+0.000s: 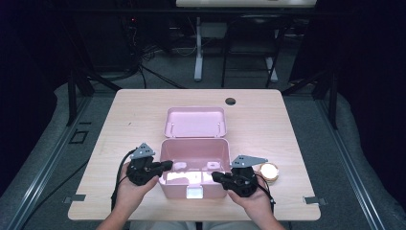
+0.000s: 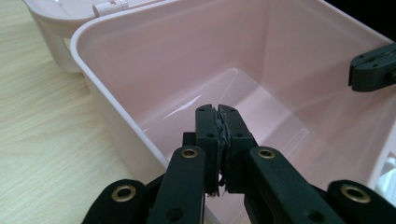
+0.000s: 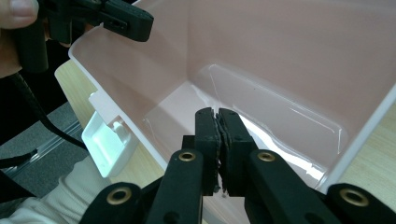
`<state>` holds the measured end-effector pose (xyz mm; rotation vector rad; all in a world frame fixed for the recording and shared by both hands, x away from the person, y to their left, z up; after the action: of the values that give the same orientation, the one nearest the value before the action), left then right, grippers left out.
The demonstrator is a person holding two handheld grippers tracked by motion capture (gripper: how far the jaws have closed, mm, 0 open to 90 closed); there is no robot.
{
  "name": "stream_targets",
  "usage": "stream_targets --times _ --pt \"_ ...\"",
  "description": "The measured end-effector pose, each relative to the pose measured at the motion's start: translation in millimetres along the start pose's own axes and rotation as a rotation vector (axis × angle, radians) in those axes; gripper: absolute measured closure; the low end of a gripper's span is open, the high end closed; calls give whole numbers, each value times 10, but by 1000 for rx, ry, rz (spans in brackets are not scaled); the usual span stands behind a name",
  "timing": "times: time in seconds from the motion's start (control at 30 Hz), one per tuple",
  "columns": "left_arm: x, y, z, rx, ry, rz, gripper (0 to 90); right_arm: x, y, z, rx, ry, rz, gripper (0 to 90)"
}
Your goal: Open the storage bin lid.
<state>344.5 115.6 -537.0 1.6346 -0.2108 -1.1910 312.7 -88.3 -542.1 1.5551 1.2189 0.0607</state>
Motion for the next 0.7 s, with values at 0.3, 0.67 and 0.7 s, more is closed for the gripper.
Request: stream_targets --times 0.3,0.67,0.7 --pt "73 -62 176 18 -37 -19 892 -25 15 10 2 -3 9 859" --pt "80 -75 158 28 -55 -25 900 -145 96 29 10 -4 36 768" --pt "80 -78 160 30 -63 -31 900 -165 109 34 9 0 35 753"
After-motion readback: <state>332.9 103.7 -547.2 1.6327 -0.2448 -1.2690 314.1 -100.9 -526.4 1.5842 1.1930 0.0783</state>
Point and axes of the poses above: each handheld gripper's, and its own axes: x roughly forward along the jaws, y roughly out of its top, z roughly to its right, the point moved 8 cm from there along x, roughly forward along the jaws, and after that the axes turned 10 degrees about x, right-handed, at the moved point
